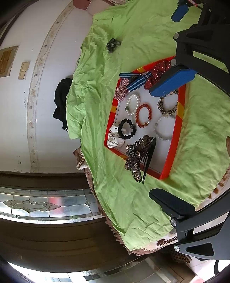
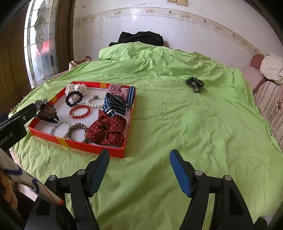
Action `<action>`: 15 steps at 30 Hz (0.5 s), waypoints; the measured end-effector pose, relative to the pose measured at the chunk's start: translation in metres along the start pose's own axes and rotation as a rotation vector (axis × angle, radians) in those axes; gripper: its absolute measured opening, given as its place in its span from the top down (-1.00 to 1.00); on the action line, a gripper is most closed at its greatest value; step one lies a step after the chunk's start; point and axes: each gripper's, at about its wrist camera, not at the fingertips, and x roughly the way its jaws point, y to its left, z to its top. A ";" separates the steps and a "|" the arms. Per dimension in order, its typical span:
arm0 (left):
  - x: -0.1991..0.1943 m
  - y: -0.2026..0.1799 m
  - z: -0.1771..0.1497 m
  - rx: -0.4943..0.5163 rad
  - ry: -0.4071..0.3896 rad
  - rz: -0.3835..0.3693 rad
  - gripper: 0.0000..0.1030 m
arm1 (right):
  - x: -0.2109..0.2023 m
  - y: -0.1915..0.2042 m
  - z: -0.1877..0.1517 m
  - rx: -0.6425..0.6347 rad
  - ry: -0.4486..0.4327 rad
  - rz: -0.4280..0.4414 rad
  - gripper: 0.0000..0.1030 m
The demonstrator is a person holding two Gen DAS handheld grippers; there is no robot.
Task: Organize jewelry
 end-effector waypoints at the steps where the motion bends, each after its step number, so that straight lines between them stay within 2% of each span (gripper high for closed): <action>1: 0.000 -0.001 0.000 0.004 0.002 -0.002 -1.00 | 0.000 0.000 0.000 -0.001 0.002 -0.004 -0.45; 15: 0.014 -0.002 -0.006 0.010 0.050 -0.023 -1.00 | 0.007 -0.001 -0.002 0.009 0.027 -0.008 -0.46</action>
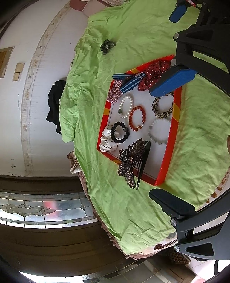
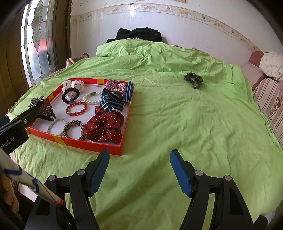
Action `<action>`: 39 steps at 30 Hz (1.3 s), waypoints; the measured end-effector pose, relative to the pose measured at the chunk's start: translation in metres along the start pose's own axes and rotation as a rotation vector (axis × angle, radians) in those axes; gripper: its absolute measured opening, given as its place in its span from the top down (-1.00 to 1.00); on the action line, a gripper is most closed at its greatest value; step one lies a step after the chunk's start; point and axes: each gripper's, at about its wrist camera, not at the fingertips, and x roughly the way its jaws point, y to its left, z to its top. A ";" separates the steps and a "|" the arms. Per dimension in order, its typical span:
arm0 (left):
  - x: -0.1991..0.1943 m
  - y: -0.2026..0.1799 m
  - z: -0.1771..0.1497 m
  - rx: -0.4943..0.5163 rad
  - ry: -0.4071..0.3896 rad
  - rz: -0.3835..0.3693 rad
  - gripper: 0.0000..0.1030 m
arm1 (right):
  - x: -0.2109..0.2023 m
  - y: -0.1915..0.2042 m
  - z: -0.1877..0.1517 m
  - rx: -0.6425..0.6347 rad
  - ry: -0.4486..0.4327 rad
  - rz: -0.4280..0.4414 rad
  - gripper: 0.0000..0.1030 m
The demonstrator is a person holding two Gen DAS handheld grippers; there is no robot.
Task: Organize jewelry
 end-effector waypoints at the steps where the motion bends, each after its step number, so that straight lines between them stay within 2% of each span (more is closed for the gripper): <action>1: 0.001 0.000 0.000 0.000 0.003 -0.002 -1.00 | 0.001 0.000 0.000 -0.001 0.002 0.000 -0.46; 39: 0.015 0.001 -0.004 0.000 0.062 -0.016 -1.00 | 0.008 0.016 0.000 -0.050 0.010 -0.001 -0.56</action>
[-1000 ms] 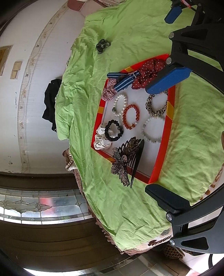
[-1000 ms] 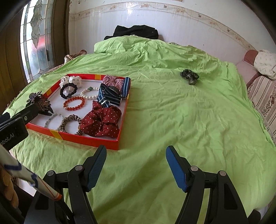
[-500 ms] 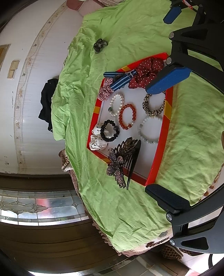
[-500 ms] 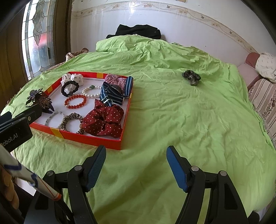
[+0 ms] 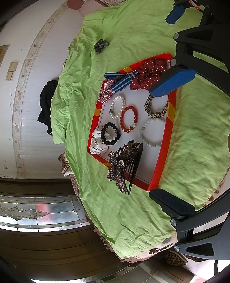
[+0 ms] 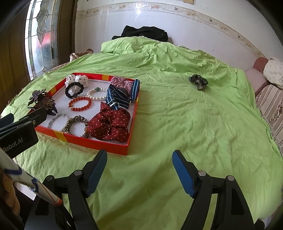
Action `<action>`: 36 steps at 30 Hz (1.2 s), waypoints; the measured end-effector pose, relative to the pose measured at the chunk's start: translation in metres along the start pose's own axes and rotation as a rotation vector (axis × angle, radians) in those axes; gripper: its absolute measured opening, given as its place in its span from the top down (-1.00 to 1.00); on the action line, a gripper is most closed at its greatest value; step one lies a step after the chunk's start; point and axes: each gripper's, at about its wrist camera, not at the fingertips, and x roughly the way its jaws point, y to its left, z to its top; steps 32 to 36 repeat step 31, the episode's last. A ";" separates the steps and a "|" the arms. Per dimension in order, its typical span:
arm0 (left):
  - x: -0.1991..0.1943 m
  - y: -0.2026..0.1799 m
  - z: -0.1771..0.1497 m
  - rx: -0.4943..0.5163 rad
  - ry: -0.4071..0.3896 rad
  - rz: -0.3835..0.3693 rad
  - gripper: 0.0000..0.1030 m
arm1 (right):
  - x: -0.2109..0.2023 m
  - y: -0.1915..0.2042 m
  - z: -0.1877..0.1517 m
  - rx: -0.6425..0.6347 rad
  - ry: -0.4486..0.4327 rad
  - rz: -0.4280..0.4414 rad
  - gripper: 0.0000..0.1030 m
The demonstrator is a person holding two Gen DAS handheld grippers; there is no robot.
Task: Organize jewelry
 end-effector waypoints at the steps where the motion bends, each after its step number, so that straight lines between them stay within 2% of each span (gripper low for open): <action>1: 0.000 0.000 0.000 -0.001 0.000 0.000 -1.00 | 0.000 0.000 0.000 -0.001 0.001 0.001 -0.56; 36: 0.003 -0.001 -0.010 -0.007 0.016 0.007 -1.00 | 0.001 0.003 -0.004 -0.004 0.005 0.016 -0.59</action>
